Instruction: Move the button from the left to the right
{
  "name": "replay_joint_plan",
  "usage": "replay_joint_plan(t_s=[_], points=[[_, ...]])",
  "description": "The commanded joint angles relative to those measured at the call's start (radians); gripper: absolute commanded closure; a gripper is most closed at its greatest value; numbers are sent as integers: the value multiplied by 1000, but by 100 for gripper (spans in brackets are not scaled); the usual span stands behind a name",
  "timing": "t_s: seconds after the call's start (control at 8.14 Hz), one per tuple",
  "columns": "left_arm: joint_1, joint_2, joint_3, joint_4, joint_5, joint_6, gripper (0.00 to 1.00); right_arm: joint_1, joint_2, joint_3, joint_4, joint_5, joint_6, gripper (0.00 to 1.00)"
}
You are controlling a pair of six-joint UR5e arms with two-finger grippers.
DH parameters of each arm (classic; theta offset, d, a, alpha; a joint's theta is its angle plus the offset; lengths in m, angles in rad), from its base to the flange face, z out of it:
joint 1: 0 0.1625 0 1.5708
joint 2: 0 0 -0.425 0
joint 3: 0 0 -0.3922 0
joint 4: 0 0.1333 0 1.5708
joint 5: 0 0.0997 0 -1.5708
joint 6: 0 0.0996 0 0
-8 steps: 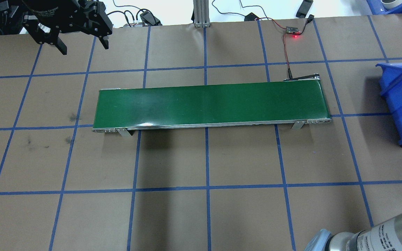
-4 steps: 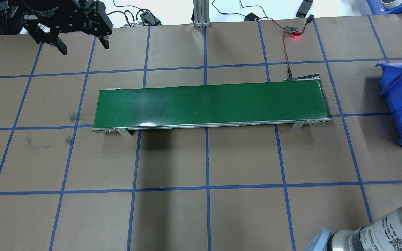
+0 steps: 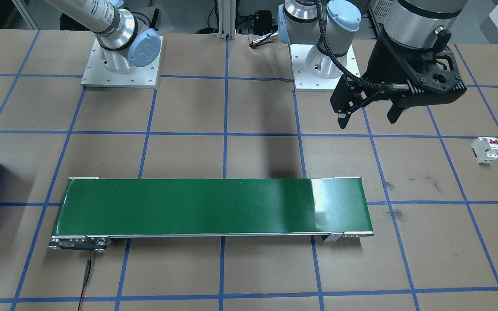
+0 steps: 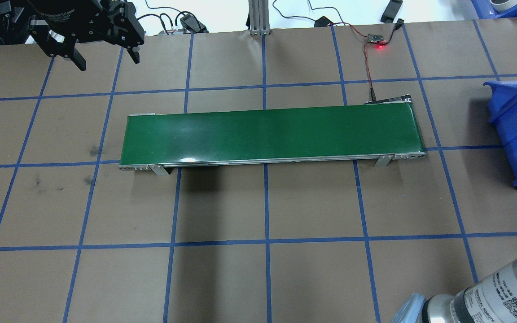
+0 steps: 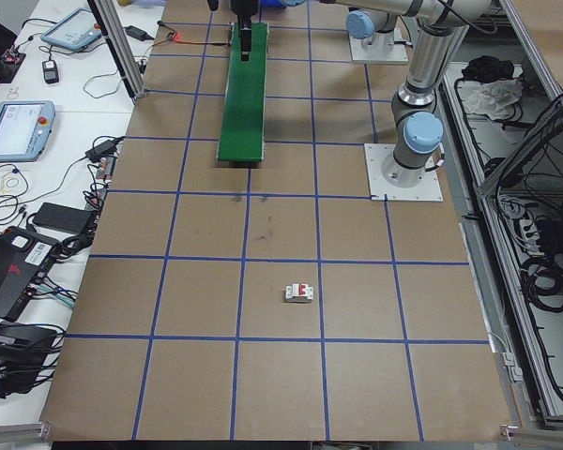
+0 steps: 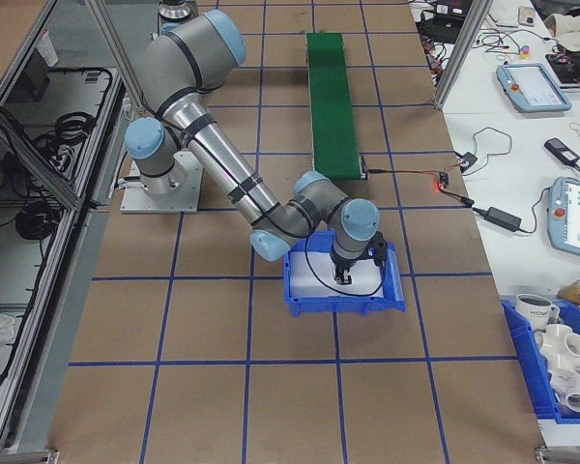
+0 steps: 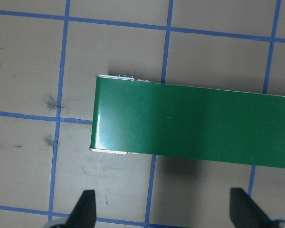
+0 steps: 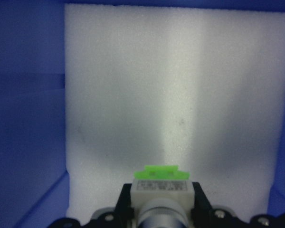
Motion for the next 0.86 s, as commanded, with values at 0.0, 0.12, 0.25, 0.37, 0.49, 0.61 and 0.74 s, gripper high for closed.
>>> replay_joint_plan(t_s=[0.0, 0.12, 0.25, 0.37, 0.49, 0.61, 0.74], points=[[0, 7, -14, 1, 1, 2, 0, 0, 20, 3, -13, -7, 2, 84], [0, 7, -14, 2, 1, 2, 0, 0, 20, 20, -13, -4, 2, 74], [0, 7, -14, 2, 1, 2, 0, 0, 20, 38, -18, 5, 2, 57], [0, 7, -14, 2, 1, 2, 0, 0, 19, 40, -28, 5, 0, 35], [-2, 7, -14, 2, 1, 2, 0, 0, 13, 40, -39, 7, -4, 14], [0, 7, -14, 3, 1, 2, 0, 0, 10, 40, -41, -5, -6, 0], [0, 7, -14, 2, 1, 2, 0, 0, 5, 38, -39, -8, -7, 0]])
